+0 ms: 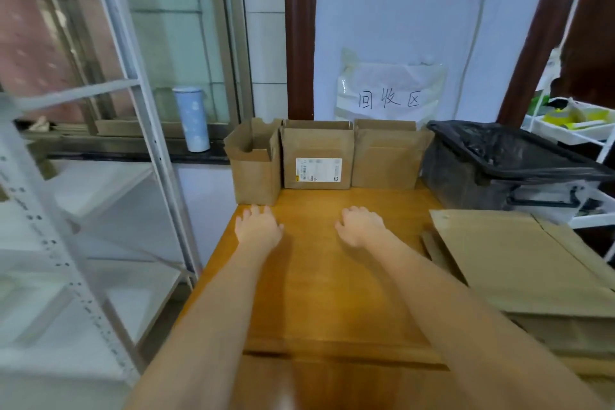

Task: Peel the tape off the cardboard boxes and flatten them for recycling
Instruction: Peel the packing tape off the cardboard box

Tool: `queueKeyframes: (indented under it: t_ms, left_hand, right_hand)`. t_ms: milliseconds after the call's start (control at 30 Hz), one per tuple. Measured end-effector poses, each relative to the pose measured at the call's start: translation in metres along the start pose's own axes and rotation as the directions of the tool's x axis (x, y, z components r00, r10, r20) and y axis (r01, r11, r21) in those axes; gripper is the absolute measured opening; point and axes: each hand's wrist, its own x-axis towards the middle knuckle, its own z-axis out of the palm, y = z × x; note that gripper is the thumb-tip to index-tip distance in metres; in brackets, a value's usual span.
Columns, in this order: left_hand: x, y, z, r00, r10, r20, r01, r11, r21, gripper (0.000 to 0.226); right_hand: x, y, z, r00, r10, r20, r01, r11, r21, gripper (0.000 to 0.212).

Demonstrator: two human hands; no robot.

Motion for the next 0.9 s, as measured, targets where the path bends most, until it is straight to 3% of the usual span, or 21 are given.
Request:
queueKeyframes:
  t_ms: [167,300,467,667,800,900]
  left_hand:
    - [0.039,-0.021,0.004,0.992,-0.115,-0.041,0.107,0.980,-0.166,0.057]
    - [0.077,-0.035,0.007,0.970,-0.234,-0.058,0.204,0.924,-0.323,0.074]
    - [0.121,-0.044,0.015,0.955,-0.271,-0.117,0.186,0.858,-0.478,0.094]
    - [0.154,-0.036,0.038,0.922,-0.351,-0.165,0.172,0.752,-0.637,0.134]
    - [0.161,-0.010,0.047,0.866,-0.463,-0.188,0.173,0.630,-0.757,0.137]
    - [0.163,-0.003,0.051,0.841,-0.496,-0.218,0.157,0.608,-0.778,0.135]
  right_hand:
    - [0.047,-0.031,0.007,1.000,-0.009,-0.021,0.012,0.990,0.144,0.043]
    - [0.084,-0.058,0.007,0.998,-0.058,-0.025,0.061,0.987,0.148,0.041]
    - [0.135,-0.097,0.004,0.994,-0.081,-0.070,0.097,0.958,0.268,0.043]
    - [0.178,-0.111,0.016,0.995,0.017,-0.098,0.005,0.975,0.221,0.040]
    - [0.188,-0.103,0.030,0.997,0.037,-0.073,-0.024,0.985,0.173,0.042]
    - [0.190,-0.097,0.035,0.997,0.026,-0.079,-0.014,0.989,0.147,0.040]
